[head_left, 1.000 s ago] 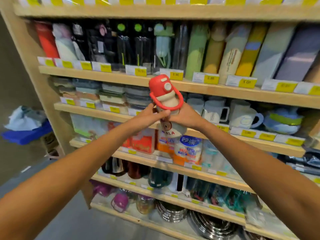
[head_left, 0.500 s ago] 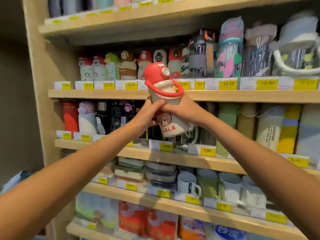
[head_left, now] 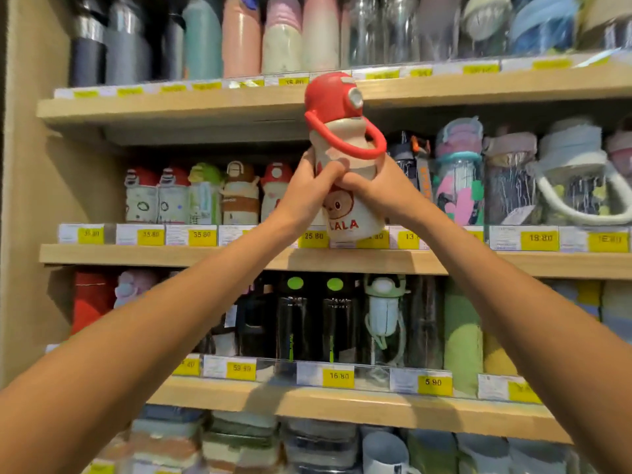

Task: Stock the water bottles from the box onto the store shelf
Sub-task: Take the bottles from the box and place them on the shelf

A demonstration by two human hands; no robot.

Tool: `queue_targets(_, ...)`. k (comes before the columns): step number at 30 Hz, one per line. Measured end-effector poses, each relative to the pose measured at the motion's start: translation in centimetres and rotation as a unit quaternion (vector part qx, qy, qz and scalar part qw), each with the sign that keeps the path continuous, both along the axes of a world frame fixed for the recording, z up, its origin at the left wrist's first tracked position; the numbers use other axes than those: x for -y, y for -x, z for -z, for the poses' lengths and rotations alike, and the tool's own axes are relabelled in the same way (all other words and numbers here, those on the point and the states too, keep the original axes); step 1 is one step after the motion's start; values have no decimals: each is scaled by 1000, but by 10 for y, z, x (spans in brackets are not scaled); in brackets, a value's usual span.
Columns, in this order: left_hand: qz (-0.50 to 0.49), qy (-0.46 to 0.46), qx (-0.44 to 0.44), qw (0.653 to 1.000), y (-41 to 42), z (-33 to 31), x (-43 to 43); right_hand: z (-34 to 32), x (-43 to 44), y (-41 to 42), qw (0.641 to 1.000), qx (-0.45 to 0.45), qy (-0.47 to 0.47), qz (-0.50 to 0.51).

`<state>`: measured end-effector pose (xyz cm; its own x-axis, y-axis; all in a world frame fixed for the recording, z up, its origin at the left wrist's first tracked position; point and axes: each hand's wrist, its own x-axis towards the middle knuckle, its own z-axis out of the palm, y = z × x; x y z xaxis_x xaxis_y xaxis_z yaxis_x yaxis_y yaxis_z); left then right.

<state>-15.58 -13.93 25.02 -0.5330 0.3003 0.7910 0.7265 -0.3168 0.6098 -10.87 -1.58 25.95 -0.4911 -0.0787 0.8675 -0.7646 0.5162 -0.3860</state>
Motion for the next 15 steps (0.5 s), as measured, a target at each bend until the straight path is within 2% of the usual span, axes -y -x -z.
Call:
queue_targets(3, -17, 45, -32, 998, 7, -15, 0, -6, -7, 8, 998, -23, 13, 50)
queue_targets(7, -67, 109, -86, 988, 12, -20, -7, -4, -3, 15, 984, -106, -2, 146)
queue_targets(10, -82, 91, -89, 988, 21, -13, -13, 4, 2, 21, 974, -125, 9, 188)
queue_targets(15, -80, 57, -115, 988, 36, -2, -20, 14, -10, 33, 972, -130, -76, 180)
